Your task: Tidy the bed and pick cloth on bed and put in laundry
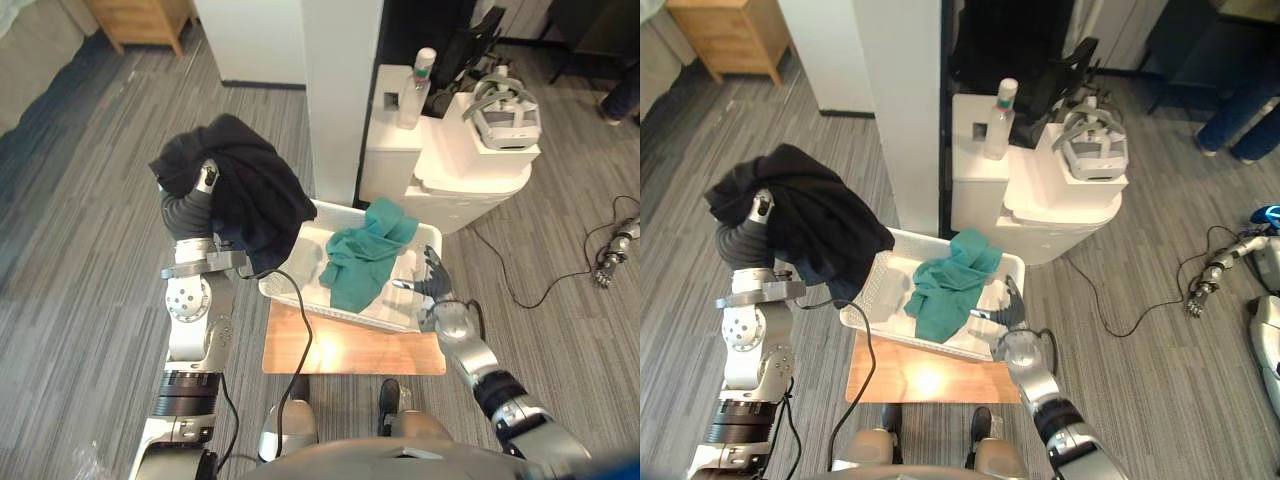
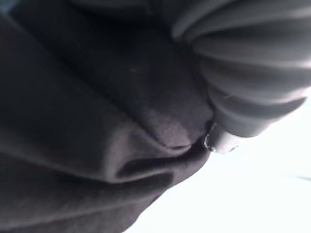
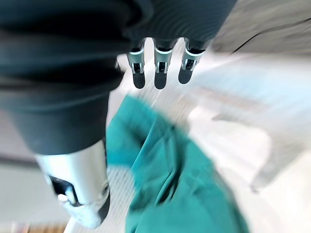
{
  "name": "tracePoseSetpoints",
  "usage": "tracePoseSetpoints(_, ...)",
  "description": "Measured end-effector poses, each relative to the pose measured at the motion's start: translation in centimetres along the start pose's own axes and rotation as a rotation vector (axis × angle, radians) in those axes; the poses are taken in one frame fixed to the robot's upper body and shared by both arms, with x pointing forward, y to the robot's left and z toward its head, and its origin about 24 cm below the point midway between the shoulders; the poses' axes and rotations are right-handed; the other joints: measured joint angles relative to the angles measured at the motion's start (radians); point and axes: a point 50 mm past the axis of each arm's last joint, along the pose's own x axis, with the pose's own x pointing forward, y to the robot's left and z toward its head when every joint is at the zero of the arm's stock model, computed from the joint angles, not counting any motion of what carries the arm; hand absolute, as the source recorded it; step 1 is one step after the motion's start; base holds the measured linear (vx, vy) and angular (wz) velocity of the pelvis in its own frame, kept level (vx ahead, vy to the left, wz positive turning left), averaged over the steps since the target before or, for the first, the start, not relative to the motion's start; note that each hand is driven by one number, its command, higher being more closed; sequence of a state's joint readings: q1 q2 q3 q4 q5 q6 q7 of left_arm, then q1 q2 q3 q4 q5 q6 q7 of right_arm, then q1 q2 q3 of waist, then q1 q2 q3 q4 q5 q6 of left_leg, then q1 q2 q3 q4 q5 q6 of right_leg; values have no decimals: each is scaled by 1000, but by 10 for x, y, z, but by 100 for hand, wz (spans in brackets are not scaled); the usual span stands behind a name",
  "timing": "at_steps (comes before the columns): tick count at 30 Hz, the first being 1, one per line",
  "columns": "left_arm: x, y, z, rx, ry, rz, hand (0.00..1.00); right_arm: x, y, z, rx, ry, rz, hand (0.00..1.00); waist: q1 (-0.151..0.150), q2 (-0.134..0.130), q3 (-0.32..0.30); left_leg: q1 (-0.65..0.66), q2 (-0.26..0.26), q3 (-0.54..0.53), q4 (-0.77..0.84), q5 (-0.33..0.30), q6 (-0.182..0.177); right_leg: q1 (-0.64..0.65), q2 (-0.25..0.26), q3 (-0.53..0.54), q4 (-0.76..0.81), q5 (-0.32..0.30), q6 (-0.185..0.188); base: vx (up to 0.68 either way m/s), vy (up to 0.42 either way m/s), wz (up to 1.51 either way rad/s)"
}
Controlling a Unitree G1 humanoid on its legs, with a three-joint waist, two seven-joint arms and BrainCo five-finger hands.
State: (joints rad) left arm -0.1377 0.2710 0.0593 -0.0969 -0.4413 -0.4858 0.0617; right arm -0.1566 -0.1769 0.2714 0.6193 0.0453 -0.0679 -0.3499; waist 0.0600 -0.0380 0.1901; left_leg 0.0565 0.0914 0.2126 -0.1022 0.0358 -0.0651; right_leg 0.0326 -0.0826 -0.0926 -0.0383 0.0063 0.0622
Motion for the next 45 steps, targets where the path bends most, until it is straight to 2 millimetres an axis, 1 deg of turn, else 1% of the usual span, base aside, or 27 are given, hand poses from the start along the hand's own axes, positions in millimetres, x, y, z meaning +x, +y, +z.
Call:
tracePoseSetpoints(1,1,-3,4,-1,-21,-32,100,-6,-6,-10,15,28,-36,0,-17,4,-17,4,3,2,0,0,0,3,3,6,-2,0,0,7,-24,-16)
tracePoseSetpoints(4,3,-10,10,-4,-48,-100,100,-19,-20,-28,17,71,-115,0,-48,10,-43,30,14,33,0,-4,-6,12,13,39,-10,3,0,16,-17,-32)
tracePoseSetpoints(5,3,-11,9,-8,-47,-109,100,-22,-22,-32,20,83,-128,0,-54,12,-51,32,15,39,0,-5,-7,13,14,44,-13,4,1,20,-7,-39)
tracePoseSetpoints(8,1,-22,6,-16,-36,-153,100,-36,-37,-48,52,123,-204,0,-97,24,-76,42,15,58,3,-8,-11,15,18,60,-20,12,2,29,5,-20)
tracePoseSetpoints(11,1,-27,2,-7,-6,-184,100,-49,-49,-64,66,165,-262,0,-115,28,-82,68,17,86,4,-12,-16,23,23,91,-22,17,0,14,18,-29)
tracePoseSetpoints(12,0,-30,-1,-9,23,-197,100,-56,-54,-71,74,188,-285,0,-129,28,-87,75,20,89,4,-17,-16,30,25,98,-27,19,0,-9,-3,-27)
tracePoseSetpoints(13,-1,-32,-5,-9,50,-216,100,-63,-57,-79,82,215,-306,0,-132,26,-89,82,26,102,3,-19,-17,30,28,107,-27,21,-1,-14,-7,-23)
tracePoseSetpoints(15,-10,-35,-12,15,101,-243,100,-72,-62,-89,92,248,-331,0,-143,25,-91,87,23,107,2,-20,-17,30,31,111,-25,22,-2,-26,-5,-15)
tracePoseSetpoints(16,-21,-35,-17,60,141,-263,100,-77,-66,-94,101,265,-345,0,-157,25,-91,90,23,108,2,-20,-17,31,31,112,-24,22,-2,-31,3,-3)
tracePoseSetpoints(17,-27,-34,-20,89,164,-276,100,-79,-69,-96,109,274,-354,0,-160,25,-91,92,23,109,2,-20,-17,32,31,112,-24,22,-2,0,0,0)
tracePoseSetpoints(18,-37,-34,-28,146,212,-297,100,-85,-73,-103,126,295,-375,0,-162,25,-91,100,23,110,2,-20,-17,40,31,113,-24,22,-2,0,0,0)
tracePoseSetpoints(19,-46,-30,-37,227,261,-301,100,-91,-76,-111,131,318,-380,0,-165,25,-93,107,23,111,0,-21,-17,44,31,113,-25,20,-1,-34,-1,1)
tracePoseSetpoints(20,-50,-27,-42,276,284,-300,100,-94,-77,-114,132,332,-378,0,-166,25,-93,109,23,112,0,-23,-17,45,31,113,-25,18,0,-45,1,-1)
tracePoseSetpoints(21,-56,-21,-51,369,328,-296,100,-98,-79,-120,134,355,-372,0,-172,25,-94,112,23,122,0,-25,-17,45,31,118,-25,13,5,-37,5,-6)
tracePoseSetpoints(22,-58,-18,-55,406,352,-290,100,-100,-79,-123,138,363,-369,0,-174,25,-94,113,24,131,-1,-26,-18,44,31,122,-25,10,5,-33,14,-17)
tracePoseSetpoints(24,-74,-3,-68,525,474,-279,100,-109,-78,-133,190,398,-352,0,-180,32,-98,117,23,152,-1,-34,-25,37,32,143,-25,10,5,-20,21,-25)
tracePoseSetpoints(26,-89,6,-77,588,557,-271,100,-114,-79,-137,216,407,-347,0,-182,39,-105,119,23,163,-1,-38,-24,32,32,155,-27,10,6,5,21,-19)
tracePoseSetpoints(27,-98,10,-80,629,595,-271,100,-122,-80,-144,232,426,-351,0,-184,41,-106,118,23,166,-1,-41,-24,29,32,161,-27,9,7,28,23,-15)
tracePoseSetpoints(32,-122,23,-93,814,679,-256,100,-143,-77,-161,259,495,-310,0,-188,37,-108,120,24,186,-1,-49,-23,29,31,171,-26,9,10,54,18,-9)
tracePoseSetpoints(34,-128,31,-98,865,711,-226,100,-144,-73,-162,270,492,-283,0,-190,38,-107,121,25,205,-1,-52,-20,23,33,189,-26,13,14,67,22,-25)
tracePoseSetpoints(36,-129,37,-103,890,736,-206,100,-143,-72,-161,275,475,-264,0,-192,39,-107,117,25,221,-1,-60,-24,6,37,205,-24,12,13,36,13,-25)
tracePoseSetpoints(38,-124,42,-109,914,754,-205,100,-141,-71,-160,278,463,-251,0,-197,39,-107,102,24,231,-1,-64,-25,-16,41,216,-21,11,11,38,0,-22)
tracePoseSetpoints(39,-119,46,-112,943,754,-212,100,-137,-70,-158,283,450,-242,0,-206,37,-103,92,25,243,0,-66,-27,-37,44,225,-16,9,8,51,-2,-31)
tracePoseSetpoints(41,-110,52,-115,990,753,-225,100,-129,-68,-155,298,431,-237,0,-212,42,-100,64,24,251,2,-66,-28,-73,45,246,-8,20,12,57,2,-34)
tracePoseSetpoints(43,-89,52,-120,1026,722,-197,100,-116,-68,-146,312,383,-230,0,-223,43,-42,52,23,273,5,-62,-21,-103,47,267,6,27,12,35,3,-30)
tracePoseSetpoints(44,-83,52,-121,1042,710,-194,100,-112,-68,-143,314,370,-227,0,-230,44,-32,40,22,275,5,-61,-20,-116,47,269,7,30,12,15,-6,-21)
tracePoseSetpoints(45,-70,51,-122,1064,680,-185,100,-102,-69,-135,321,333,-223,0,-239,47,-1,19,19,277,5,-59,-17,-141,46,273,8,38,13,15,-6,-12)
